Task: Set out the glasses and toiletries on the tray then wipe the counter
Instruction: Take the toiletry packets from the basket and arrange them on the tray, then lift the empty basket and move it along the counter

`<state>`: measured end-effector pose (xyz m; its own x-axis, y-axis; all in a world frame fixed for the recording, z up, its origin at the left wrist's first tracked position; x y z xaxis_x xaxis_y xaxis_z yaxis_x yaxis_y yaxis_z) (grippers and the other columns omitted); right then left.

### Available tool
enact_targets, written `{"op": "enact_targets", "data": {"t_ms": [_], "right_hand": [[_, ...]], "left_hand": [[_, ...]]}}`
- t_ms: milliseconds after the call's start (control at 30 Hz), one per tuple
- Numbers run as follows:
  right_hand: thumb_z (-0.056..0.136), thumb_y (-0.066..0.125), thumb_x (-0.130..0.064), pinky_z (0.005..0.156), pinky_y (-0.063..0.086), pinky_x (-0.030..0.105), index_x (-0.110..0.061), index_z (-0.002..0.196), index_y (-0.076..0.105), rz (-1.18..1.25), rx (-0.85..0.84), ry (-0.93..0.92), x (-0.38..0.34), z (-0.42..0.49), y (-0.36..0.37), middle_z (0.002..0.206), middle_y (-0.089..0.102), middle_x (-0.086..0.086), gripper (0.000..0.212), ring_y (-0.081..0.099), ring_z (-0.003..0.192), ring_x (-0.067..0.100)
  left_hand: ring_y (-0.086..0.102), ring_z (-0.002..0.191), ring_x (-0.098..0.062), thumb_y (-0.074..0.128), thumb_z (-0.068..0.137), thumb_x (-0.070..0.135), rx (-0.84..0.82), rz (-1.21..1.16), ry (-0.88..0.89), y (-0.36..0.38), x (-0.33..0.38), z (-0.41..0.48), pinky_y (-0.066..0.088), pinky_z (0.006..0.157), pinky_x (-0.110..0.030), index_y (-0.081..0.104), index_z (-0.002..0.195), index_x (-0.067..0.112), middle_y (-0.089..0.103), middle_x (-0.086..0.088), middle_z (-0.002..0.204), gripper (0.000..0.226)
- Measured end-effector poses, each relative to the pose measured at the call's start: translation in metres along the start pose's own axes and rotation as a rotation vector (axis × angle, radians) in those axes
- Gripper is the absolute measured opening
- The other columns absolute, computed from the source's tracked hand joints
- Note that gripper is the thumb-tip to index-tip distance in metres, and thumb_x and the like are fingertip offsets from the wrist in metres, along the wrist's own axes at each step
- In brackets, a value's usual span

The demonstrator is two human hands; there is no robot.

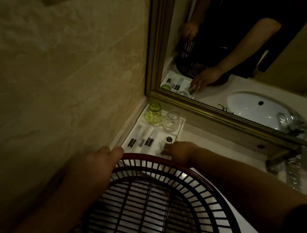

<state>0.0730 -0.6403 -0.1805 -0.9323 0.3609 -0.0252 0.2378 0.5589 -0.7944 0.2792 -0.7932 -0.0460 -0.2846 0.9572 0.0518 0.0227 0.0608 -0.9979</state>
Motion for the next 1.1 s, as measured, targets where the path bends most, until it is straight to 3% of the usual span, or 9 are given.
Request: {"op": "enact_targets", "data": {"t_ms": [133, 300, 433, 567, 633, 767, 933, 1000, 1100], "right_hand": [[0.095, 0.051, -0.026, 0.093, 0.048, 0.035, -0.034, 0.139, 0.058, 0.157, 0.091, 0.127, 0.004, -0.034, -0.032, 0.141, 0.059, 0.001, 0.046, 0.056, 0.124, 0.023], [0.1, 0.052, -0.031, 0.099, 0.048, 0.035, -0.024, 0.124, 0.071, 0.567, 0.296, 0.265, 0.007, -0.086, -0.063, 0.128, 0.068, -0.002, 0.031, 0.062, 0.115, 0.018], [0.1, 0.05, -0.048, 0.086, 0.057, 0.038, -0.027, 0.104, 0.076, 0.85, 0.456, 0.325, -0.005, -0.136, -0.065, 0.097, 0.076, -0.01, 0.034, 0.069, 0.088, 0.009], [0.093, 0.044, -0.069, 0.072, 0.057, 0.033, -0.031, 0.092, 0.075, 0.832, 0.554, 0.416, -0.028, -0.184, -0.057, 0.083, 0.073, -0.011, 0.049, 0.067, 0.076, 0.005], [0.088, 0.048, -0.073, 0.064, 0.053, 0.028, -0.035, 0.092, 0.072, 0.77, 0.555, 0.48, -0.038, -0.206, -0.043, 0.081, 0.07, -0.013, 0.045, 0.064, 0.074, 0.002], [0.085, 0.063, -0.054, 0.065, 0.054, 0.031, -0.035, 0.094, 0.063, 0.719, 0.524, 0.648, -0.053, -0.251, 0.001, 0.083, 0.067, -0.01, 0.022, 0.063, 0.074, 0.005], [0.08, 0.053, -0.043, 0.075, 0.06, 0.044, -0.034, 0.09, 0.059, 0.842, 0.527, 0.886, -0.069, -0.298, 0.053, 0.08, 0.067, -0.006, 0.015, 0.067, 0.072, 0.015], [0.081, 0.049, -0.044, 0.061, 0.062, 0.04, -0.032, 0.086, 0.06, 0.925, 0.527, 0.907, -0.078, -0.306, 0.066, 0.075, 0.068, -0.004, 0.017, 0.068, 0.062, 0.015], [0.083, 0.046, -0.044, 0.038, 0.052, 0.027, -0.029, 0.084, 0.06, 1.044, 0.534, 0.913, -0.09, -0.31, 0.076, 0.065, 0.069, 0.0, 0.02, 0.067, 0.043, 0.016]], "left_hand": [[0.059, 0.075, -0.016, 0.06, 0.087, 0.031, -0.066, -0.046, -0.038, 0.005, -0.002, 0.001, 0.057, 0.063, -0.038, 0.034, 0.112, 0.04, 0.056, 0.007, 0.098, 0.037], [0.057, 0.06, -0.015, 0.068, 0.083, 0.028, 0.02, 0.021, 0.023, 0.001, 0.002, -0.001, 0.053, 0.048, -0.032, 0.036, 0.106, 0.036, 0.055, 0.005, 0.083, 0.04], [0.057, 0.059, -0.019, 0.068, 0.085, 0.022, 0.051, 0.028, 0.052, -0.002, 0.005, -0.003, 0.045, 0.044, -0.029, 0.04, 0.109, 0.03, 0.055, 0.001, 0.08, 0.038], [0.06, 0.065, -0.022, 0.066, 0.084, 0.016, 0.04, 0.081, 0.069, -0.005, 0.007, -0.007, 0.036, 0.047, -0.029, 0.041, 0.116, 0.027, 0.056, -0.001, 0.085, 0.042], [0.061, 0.068, -0.023, 0.061, 0.086, 0.014, 0.038, 0.076, 0.074, -0.008, 0.008, -0.007, 0.038, 0.048, -0.031, 0.041, 0.117, 0.027, 0.056, -0.003, 0.087, 0.039], [0.063, 0.075, -0.027, 0.057, 0.091, 0.016, 0.022, 0.042, 0.09, -0.011, 0.011, -0.007, 0.048, 0.055, -0.035, 0.041, 0.114, 0.024, 0.058, -0.006, 0.092, 0.03], [0.062, 0.072, -0.027, 0.059, 0.09, 0.018, 0.027, 0.049, 0.134, -0.009, 0.01, -0.007, 0.052, 0.058, -0.037, 0.041, 0.114, 0.022, 0.057, -0.006, 0.089, 0.03], [0.06, 0.071, -0.027, 0.061, 0.09, 0.02, 0.037, 0.043, 0.153, -0.008, 0.009, -0.007, 0.053, 0.059, -0.039, 0.042, 0.112, 0.02, 0.056, -0.008, 0.087, 0.03], [0.06, 0.074, -0.029, 0.066, 0.088, 0.023, 0.038, -0.017, 0.166, -0.01, 0.008, -0.008, 0.055, 0.063, -0.043, 0.045, 0.114, 0.018, 0.058, -0.011, 0.092, 0.034]]}}
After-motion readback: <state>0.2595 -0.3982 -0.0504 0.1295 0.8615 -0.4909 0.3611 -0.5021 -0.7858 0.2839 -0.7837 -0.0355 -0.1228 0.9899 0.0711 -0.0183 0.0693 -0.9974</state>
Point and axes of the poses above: each hand's wrist, its own z-axis towards the middle knuckle, its own y-axis out of the palm, x = y × z, the point moved 8 cm from there along z, towards the middle knuckle
